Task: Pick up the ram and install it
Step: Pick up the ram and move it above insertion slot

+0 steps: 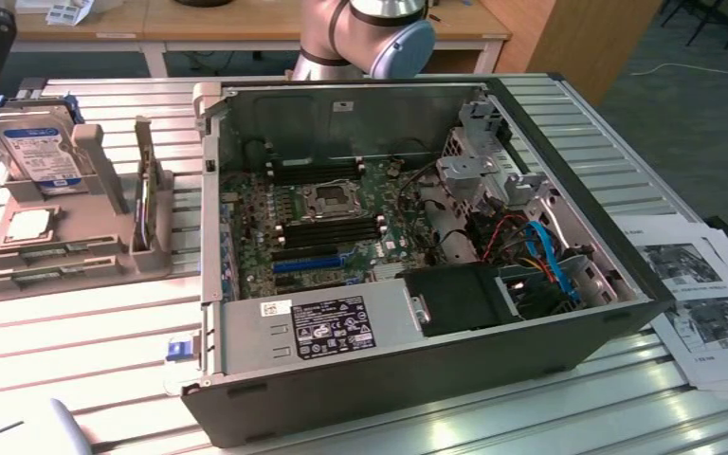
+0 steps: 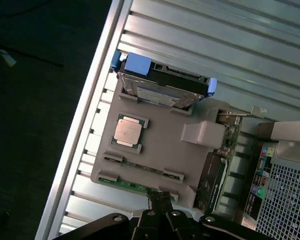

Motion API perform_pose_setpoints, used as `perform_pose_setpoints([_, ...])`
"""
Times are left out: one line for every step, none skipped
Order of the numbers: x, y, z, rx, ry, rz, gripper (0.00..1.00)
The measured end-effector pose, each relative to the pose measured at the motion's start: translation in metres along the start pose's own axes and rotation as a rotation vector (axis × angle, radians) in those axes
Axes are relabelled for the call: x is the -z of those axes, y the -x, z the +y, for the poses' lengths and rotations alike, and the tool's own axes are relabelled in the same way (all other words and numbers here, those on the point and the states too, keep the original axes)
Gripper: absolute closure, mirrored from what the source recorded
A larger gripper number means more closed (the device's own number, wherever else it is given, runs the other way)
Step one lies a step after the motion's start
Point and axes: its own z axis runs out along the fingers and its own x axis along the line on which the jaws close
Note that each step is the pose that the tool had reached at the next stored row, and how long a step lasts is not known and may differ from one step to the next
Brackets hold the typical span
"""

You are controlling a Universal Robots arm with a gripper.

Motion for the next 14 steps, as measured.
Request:
perform_pose_setpoints([0.0000, 0.0000, 0.0000, 0.012, 0.0002, 0.0006, 0.90])
perform_pose_setpoints([0.0000, 0.0000, 0.0000, 0.024, 0.0005, 0.0011, 0.90])
perform_pose_setpoints([0.0000, 0.0000, 0.0000, 0.035, 0.0008, 0.0015, 0.90])
perform_pose_setpoints([0.0000, 0.0000, 0.0000, 0.047, 0.0011, 0.0021, 0.90])
perform_pose_setpoints([0.0000, 0.0000, 0.0000, 0.058, 0.0014, 0.0027, 0.90])
perform_pose_setpoints([0.0000, 0.0000, 0.0000, 0.070, 0.0016, 0.0032, 0.90])
perform_pose_setpoints([0.0000, 0.0000, 0.0000, 0.082, 0.0019, 0.0037, 0.90])
perform_pose_setpoints([0.0000, 0.0000, 0.0000, 0.094, 0.0022, 0.0042, 0.90])
perform_pose_setpoints([0.0000, 0.0000, 0.0000, 0.106, 0.0025, 0.0048, 0.90])
perform_pose_setpoints([0.0000, 0.0000, 0.0000, 0.118, 0.0027, 0.0053, 0.90])
perform_pose_setpoints([0.0000, 0.0000, 0.0000, 0.130, 0.0030, 0.0058, 0.90])
perform_pose_setpoints([0.0000, 0.0000, 0.0000, 0.143, 0.0033, 0.0064, 0.90])
perform_pose_setpoints([0.0000, 0.0000, 0.0000, 0.155, 0.0036, 0.0069, 0.90])
perform_pose_setpoints([0.0000, 0.0000, 0.0000, 0.167, 0.0039, 0.0075, 0.90])
